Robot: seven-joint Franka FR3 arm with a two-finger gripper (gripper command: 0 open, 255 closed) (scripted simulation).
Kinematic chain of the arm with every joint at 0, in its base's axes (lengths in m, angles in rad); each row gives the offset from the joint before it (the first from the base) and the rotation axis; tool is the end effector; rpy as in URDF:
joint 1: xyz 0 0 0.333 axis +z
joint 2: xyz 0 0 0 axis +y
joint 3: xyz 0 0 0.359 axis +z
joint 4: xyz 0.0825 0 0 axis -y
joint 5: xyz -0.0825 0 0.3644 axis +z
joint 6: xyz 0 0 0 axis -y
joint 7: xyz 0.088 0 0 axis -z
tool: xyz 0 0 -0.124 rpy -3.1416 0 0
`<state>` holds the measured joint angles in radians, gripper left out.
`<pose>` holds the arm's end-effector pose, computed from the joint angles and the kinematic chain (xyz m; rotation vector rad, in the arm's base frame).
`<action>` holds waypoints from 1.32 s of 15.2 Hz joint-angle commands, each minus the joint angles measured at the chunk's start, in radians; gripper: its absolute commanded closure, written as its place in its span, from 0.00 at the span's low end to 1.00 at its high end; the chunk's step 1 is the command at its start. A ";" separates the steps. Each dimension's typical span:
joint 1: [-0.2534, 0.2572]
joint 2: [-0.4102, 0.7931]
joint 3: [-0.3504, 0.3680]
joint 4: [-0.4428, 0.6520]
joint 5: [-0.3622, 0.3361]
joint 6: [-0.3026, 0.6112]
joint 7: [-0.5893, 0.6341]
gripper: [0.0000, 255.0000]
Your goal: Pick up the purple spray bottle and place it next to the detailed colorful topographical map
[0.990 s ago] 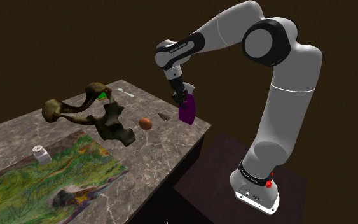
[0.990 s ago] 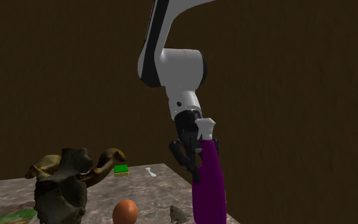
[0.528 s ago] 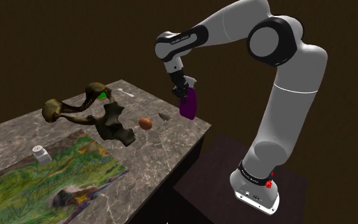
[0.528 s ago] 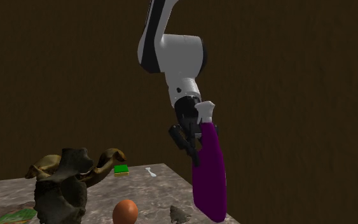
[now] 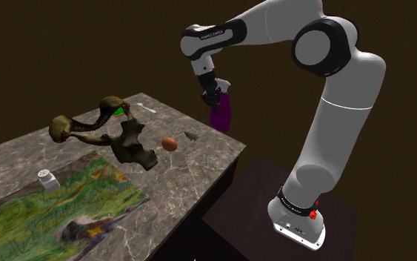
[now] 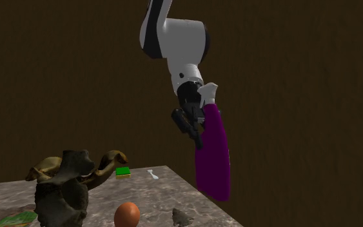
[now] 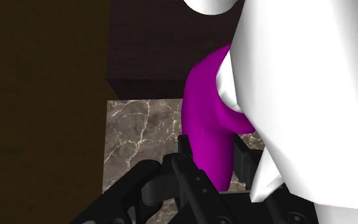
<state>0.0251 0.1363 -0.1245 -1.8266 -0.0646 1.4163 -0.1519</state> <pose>0.5064 -0.0565 0.4637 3.0097 0.0856 -0.8517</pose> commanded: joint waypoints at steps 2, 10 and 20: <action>0.001 -0.010 0.000 0.027 -0.001 -0.037 -0.001 1.00; 0.002 -0.022 0.000 0.119 -0.004 -0.141 -0.007 1.00; 0.002 -0.017 0.000 0.260 -0.007 -0.277 -0.017 1.00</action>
<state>0.0259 0.1160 -0.1253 -1.5848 -0.0722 1.1549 -0.1703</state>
